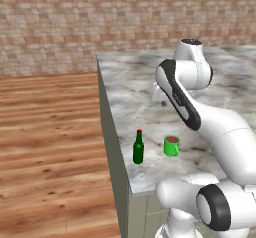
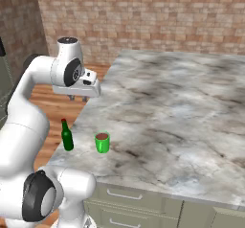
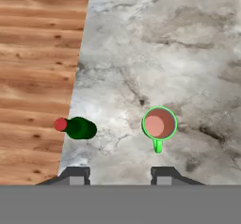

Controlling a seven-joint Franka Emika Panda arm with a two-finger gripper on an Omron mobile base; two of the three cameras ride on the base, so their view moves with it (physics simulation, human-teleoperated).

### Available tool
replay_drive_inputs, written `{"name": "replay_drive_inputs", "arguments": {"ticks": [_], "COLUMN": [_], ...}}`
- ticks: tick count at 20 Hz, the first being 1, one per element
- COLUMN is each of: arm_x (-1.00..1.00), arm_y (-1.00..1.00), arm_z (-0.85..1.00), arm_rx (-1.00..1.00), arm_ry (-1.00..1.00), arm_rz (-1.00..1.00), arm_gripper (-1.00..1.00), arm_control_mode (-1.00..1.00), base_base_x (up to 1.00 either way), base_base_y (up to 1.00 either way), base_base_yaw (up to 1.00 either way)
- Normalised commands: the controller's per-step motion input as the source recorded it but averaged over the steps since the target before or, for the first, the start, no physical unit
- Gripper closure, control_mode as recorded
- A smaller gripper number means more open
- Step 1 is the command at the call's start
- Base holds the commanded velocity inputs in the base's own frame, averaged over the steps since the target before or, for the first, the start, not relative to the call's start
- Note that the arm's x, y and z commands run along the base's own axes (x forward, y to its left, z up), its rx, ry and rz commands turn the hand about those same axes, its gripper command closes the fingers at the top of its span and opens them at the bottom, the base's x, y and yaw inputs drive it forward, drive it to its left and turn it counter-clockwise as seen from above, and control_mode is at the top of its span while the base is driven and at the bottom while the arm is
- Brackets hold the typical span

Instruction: Place the microwavable item in the microwave. Then, close the microwave door and press the start button.

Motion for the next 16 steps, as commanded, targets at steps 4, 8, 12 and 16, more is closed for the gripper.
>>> {"name": "replay_drive_inputs", "arguments": {"ticks": [4, 8, 12, 16], "arm_x": [-0.34, -0.73, -0.49, -0.02], "arm_y": [-0.01, -0.26, -0.13, -0.05], "arm_z": [-0.01, -0.7, -0.78, -0.79], "arm_rx": [0.0, 0.0, 0.0, 0.0], "arm_ry": [-0.11, -0.35, -0.29, 0.1], "arm_rz": [0.0, -0.01, 0.0, 0.0], "arm_gripper": [-1.0, -1.0, -1.0, -1.0], "arm_control_mode": [-1.0, -1.0, -1.0, -1.0], "base_base_x": [0.0, 0.0, 0.0, 0.0], "base_base_y": [0.0, 0.0, 0.0, 0.0], "base_base_yaw": [0.0, 0.0, 0.0, 0.0]}}
